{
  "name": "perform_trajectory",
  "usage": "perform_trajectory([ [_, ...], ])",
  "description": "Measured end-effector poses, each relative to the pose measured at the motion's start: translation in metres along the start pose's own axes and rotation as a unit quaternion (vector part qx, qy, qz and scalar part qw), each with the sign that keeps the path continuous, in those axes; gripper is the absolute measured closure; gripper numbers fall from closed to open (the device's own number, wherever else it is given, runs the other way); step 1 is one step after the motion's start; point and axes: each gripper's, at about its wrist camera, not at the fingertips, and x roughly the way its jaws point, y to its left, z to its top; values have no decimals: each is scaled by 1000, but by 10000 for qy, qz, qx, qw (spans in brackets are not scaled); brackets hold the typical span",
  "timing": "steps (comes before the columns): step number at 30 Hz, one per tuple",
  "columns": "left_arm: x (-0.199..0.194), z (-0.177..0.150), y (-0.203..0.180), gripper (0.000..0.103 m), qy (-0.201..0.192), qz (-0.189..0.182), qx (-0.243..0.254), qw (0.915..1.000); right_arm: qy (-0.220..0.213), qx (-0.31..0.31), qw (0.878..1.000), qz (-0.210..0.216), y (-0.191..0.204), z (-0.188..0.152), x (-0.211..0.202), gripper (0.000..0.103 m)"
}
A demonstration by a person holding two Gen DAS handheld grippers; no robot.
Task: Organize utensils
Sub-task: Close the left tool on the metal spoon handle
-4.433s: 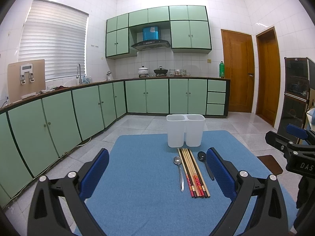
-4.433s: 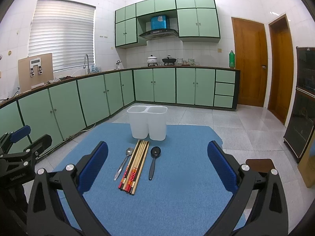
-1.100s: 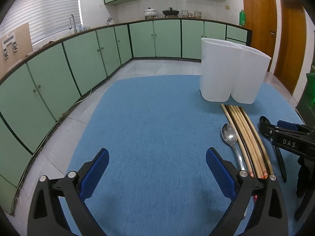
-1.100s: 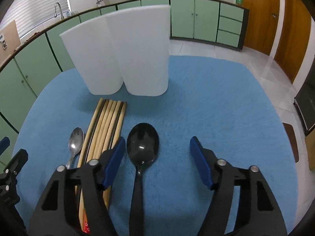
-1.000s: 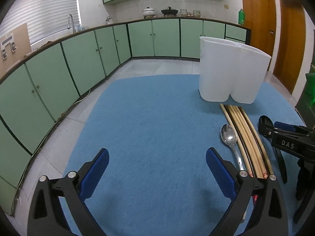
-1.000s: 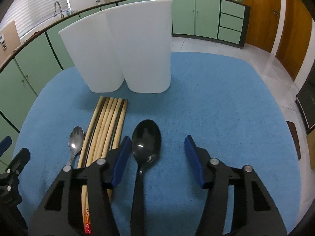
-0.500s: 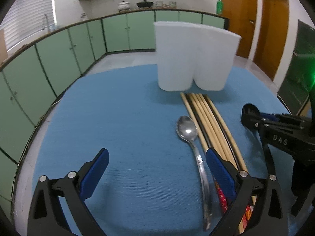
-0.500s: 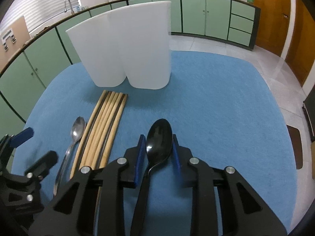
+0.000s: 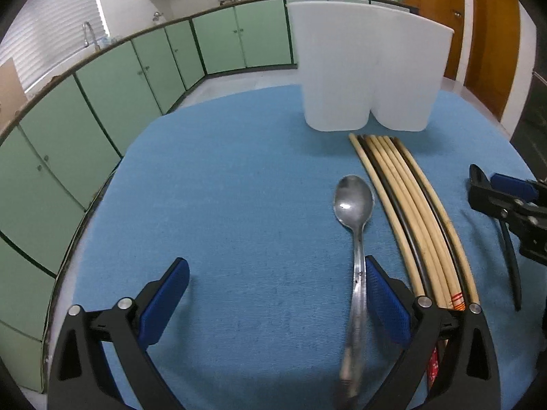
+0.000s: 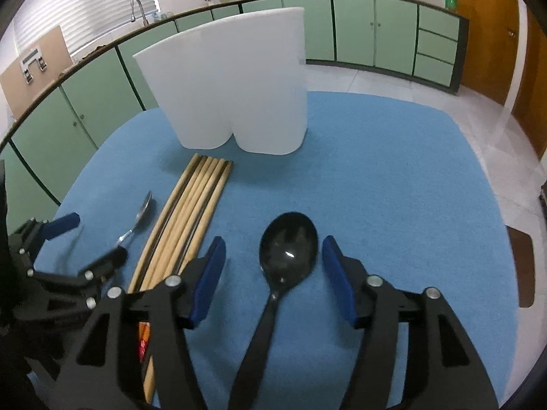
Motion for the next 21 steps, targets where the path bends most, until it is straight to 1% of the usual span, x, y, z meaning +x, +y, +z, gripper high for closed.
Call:
perform_trajectory([
  [4, -2, 2, 5, 7, -29, -98, -15, 9999, 12, 99, 9995, -288, 1, -2, -5, 38],
  [7, -1, 8, 7, 6, -83, -250, -63, 9996, 101, 227, 9987, -455, 4, 4, -1, 38],
  [10, 1, 15, 5, 6, -125, -189, 25, 9997, 239, 377, 9970, -628, 8, 11, 9, 38],
  [12, 1, 15, 6, 6, -125, -181, 33, 9998, 364, 469, 9959, -686, 9, 12, 18, 45],
  [14, 1, 12, 9, 6, -112, -195, 0, 9997, 378, 502, 9947, -814, 14, 9, 21, 49],
  [15, 2, 13, 10, 6, -107, -198, -16, 9997, 371, 431, 9939, -948, 18, 10, 23, 50],
  [17, 2, 12, 14, 6, -93, -234, -65, 9997, 318, 329, 9932, -1072, 22, 10, 26, 62],
  [18, 1, 10, 13, 6, -86, -259, -90, 9996, 306, 287, 9932, -1086, 24, 11, 27, 65],
  [19, 1, 11, 14, 6, -81, -296, -108, 9995, 297, 241, 9936, -1062, 25, 12, 28, 69],
  [21, 1, 11, 15, 6, -103, -394, -128, 9991, 295, 209, 9943, -1001, 24, 13, 28, 69],
])
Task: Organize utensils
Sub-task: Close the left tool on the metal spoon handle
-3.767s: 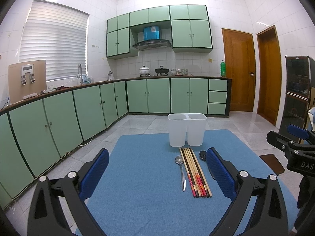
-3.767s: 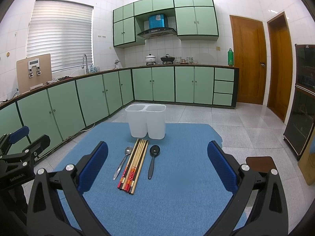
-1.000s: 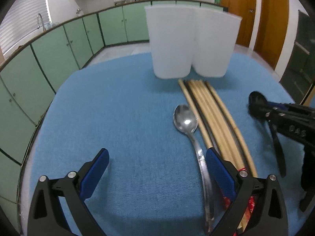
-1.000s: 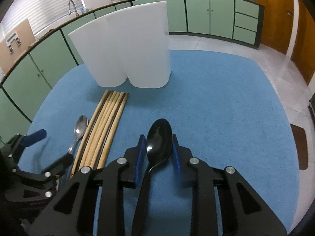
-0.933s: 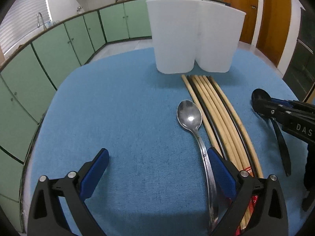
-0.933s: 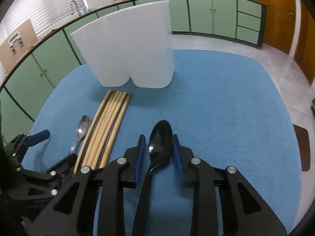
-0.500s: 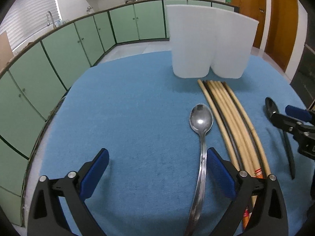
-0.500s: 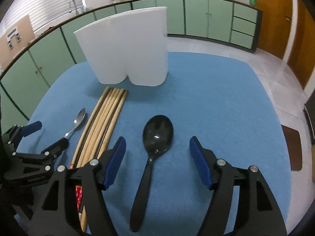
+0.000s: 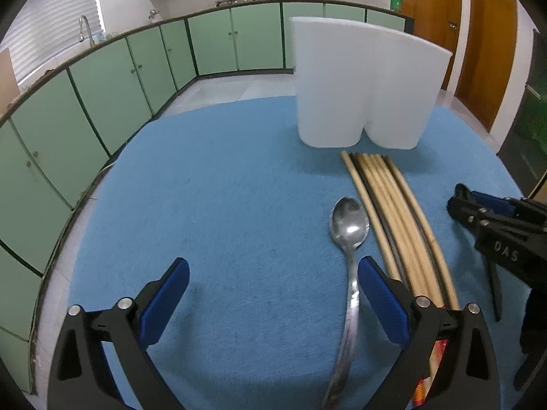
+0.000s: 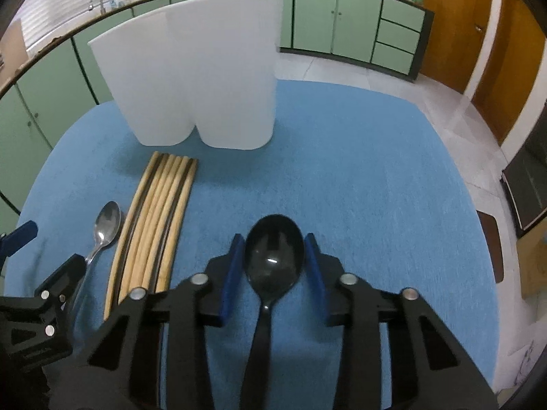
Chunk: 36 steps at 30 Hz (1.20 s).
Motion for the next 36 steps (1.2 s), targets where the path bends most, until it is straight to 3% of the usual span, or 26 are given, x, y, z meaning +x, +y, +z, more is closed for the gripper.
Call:
perform_trajectory([
  [6, 6, 13, -11, 6, -24, -115, 130, 9998, -105, 94, 9993, 340, -20, -6, -3, 69],
  [11, 24, 14, -18, 6, 194, 143, 345, 9991, -140, 87, 9991, 398, -26, -6, -4, 69],
  [13, 25, 12, -13, 5, 184, 90, 234, 9995, -160, 51, 9991, 395, -25, -5, -4, 69],
  [19, 30, 18, 10, 5, 164, 435, -200, 9987, -218, 7, 9987, 463, -21, -8, -5, 69],
  [22, 29, 19, 10, 7, 137, 452, -184, 9987, -227, -68, 9986, 468, -18, -6, -5, 68],
  [28, 27, 26, 9, 6, 119, 215, -252, 9994, -196, -43, 9988, 447, -19, -2, -10, 53],
  [36, 49, 42, 5, 6, 285, 418, -6, 9987, -83, 118, 9991, 411, -23, 3, -12, 52],
])
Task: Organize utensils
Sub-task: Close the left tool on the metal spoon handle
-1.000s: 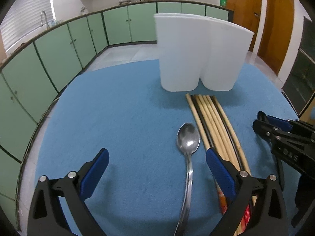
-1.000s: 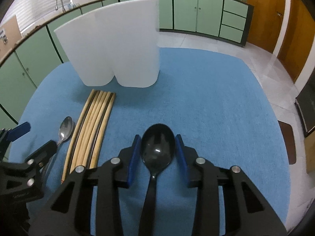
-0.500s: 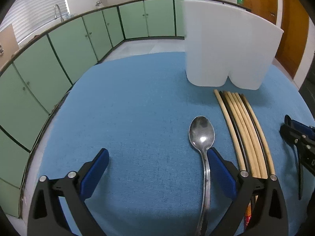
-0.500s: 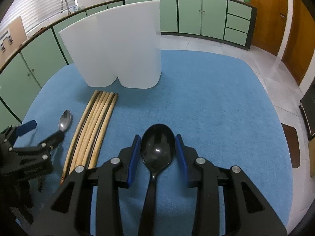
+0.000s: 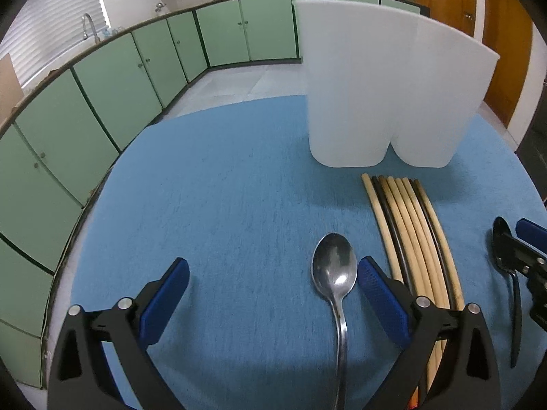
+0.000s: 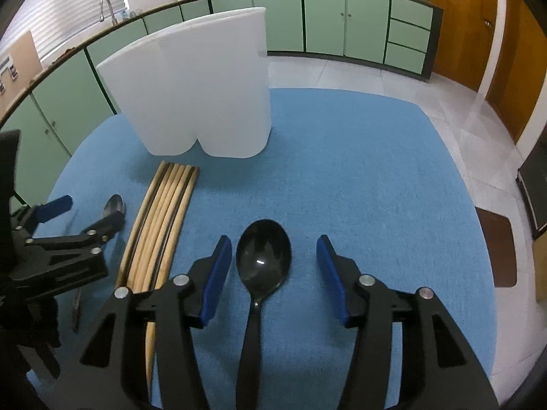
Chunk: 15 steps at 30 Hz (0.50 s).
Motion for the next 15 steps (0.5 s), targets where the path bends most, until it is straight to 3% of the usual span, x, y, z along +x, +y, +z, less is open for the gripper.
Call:
perform_trajectory([
  [9, 0, -5, -3, 7, -35, -145, -33, 9999, 150, -78, 9998, -80, 7, -3, 6, 52],
  [15, -1, -3, 5, 34, -105, -513, -21, 9986, 307, -82, 9991, -286, 16, 1, 15, 52],
])
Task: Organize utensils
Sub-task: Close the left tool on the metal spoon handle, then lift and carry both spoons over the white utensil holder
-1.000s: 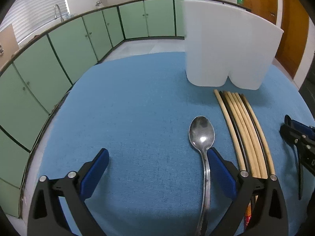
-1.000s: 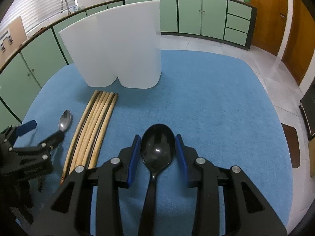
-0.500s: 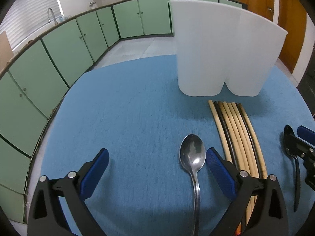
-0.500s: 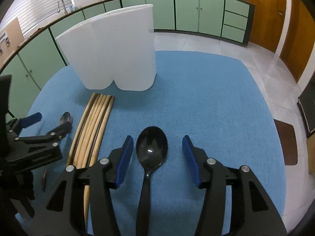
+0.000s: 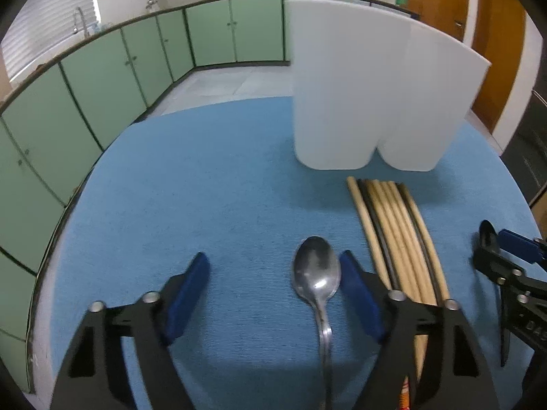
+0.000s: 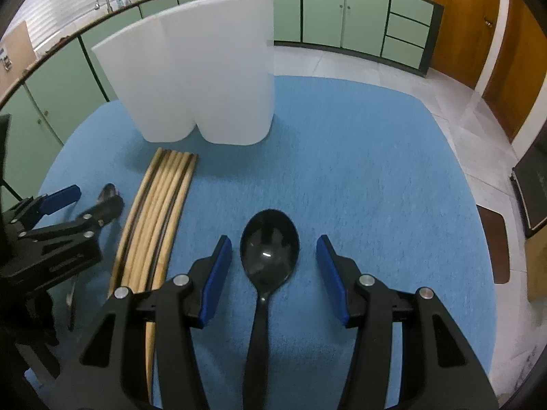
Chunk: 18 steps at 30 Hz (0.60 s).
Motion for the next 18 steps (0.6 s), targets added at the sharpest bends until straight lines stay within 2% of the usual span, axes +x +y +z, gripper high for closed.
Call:
perform_trajectory([
  [3, 0, 1, -2, 49, 0, -104, 37, 9999, 56, 0, 9999, -138, 7, 4, 3, 52],
  [5, -1, 3, -5, 64, 9, -200, 83, 9998, 103, 13, 9997, -221, 11, 6, 5, 52],
  [6, -2, 3, -8, 69, 12, -245, 103, 9996, 109, 10, 9996, -252, 13, 7, 6, 53],
  [7, -2, 4, -10, 75, 5, -311, 132, 9994, 114, -2, 9996, -267, 16, 9, 7, 57],
  [8, -3, 4, -12, 75, 3, -315, 141, 9994, 108, -18, 9996, -262, 19, 6, 8, 65],
  [9, -3, 4, -14, 75, -5, -307, 152, 9994, 110, -31, 9996, -247, 21, 7, 9, 69],
  [12, -3, 1, -14, 75, -64, -359, 179, 9992, 35, -39, 9999, -131, 23, 9, 8, 69],
  [15, -13, -6, -8, 75, -277, -596, 73, 9978, -533, 45, 9980, 348, 17, 7, -9, 69],
  [18, -38, -19, -2, 75, -892, -876, 27, 9921, -1276, 19, 9892, 724, 12, 4, -35, 69],
])
